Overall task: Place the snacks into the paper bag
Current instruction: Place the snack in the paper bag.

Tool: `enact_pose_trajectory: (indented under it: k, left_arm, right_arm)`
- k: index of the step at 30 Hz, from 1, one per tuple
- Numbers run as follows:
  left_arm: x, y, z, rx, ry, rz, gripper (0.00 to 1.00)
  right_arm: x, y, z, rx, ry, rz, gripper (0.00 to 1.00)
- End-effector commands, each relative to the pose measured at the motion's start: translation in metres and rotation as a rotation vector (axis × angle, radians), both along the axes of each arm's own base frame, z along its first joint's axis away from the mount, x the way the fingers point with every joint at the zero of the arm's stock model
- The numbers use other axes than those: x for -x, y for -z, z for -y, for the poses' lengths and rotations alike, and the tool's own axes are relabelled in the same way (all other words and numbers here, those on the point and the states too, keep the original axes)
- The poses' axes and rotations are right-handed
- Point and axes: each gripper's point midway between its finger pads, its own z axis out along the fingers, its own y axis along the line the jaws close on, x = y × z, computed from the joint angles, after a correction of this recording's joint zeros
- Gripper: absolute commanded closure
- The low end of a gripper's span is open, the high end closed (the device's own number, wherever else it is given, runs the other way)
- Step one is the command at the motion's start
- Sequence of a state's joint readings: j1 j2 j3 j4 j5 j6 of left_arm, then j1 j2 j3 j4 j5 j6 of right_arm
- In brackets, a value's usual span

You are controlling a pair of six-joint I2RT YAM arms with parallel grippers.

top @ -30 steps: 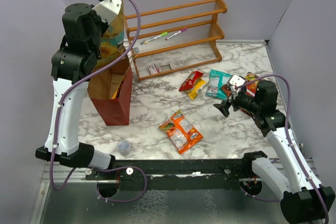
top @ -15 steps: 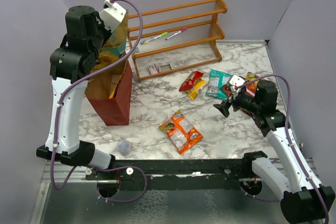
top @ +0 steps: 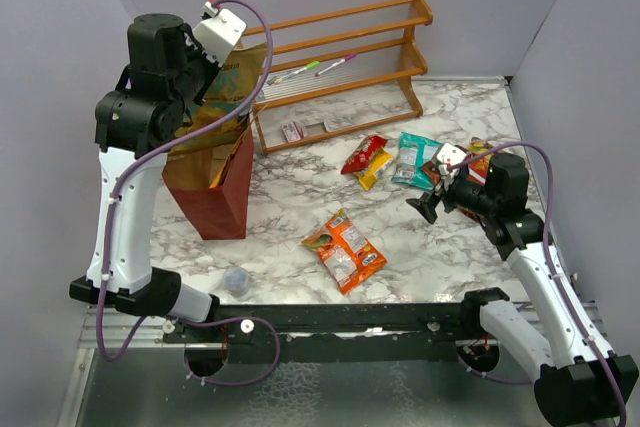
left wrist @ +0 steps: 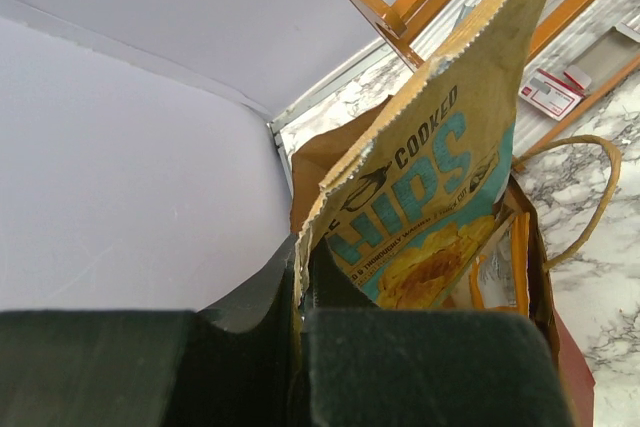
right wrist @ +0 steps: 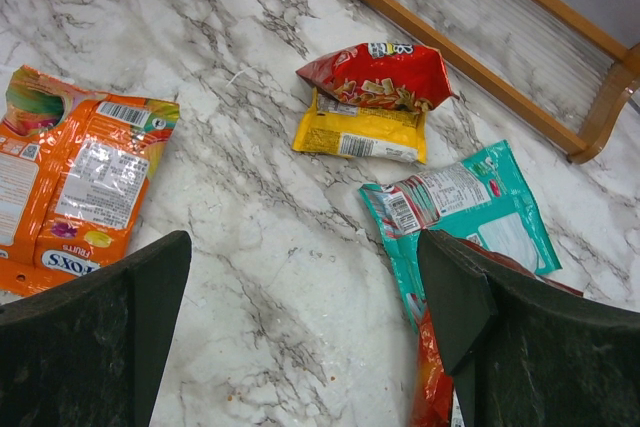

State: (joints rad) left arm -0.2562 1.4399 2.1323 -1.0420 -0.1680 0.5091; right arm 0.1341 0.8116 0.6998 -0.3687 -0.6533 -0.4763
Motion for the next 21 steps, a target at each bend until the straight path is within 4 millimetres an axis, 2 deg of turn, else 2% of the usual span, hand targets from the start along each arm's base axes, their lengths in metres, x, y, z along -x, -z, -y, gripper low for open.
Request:
enact_pose_trajectory:
  k: [1,8,16,21]
  left_arm:
    - [0.002,-0.009,0.000,0.030,-0.007,0.011,1.00]
    - [-0.001,-0.005,-0.011,0.002,-0.067,0.004,1.00]
    - [-0.008,-0.002,-0.001,0.155,-0.077,0.013,1.00]
    - [-0.014,-0.008,-0.001,0.232,-0.097,0.032,1.00]
  right_arm:
    - [0.004,0.001,-0.003,-0.005,-0.029,-0.006,0.05]
    - [0.005,0.001,-0.005,-0.007,-0.043,-0.014,0.04]
    - [0.008,0.000,-0.007,-0.014,-0.063,-0.025,0.03]
    - [0.010,-0.001,-0.009,-0.018,-0.073,-0.025,0.02]
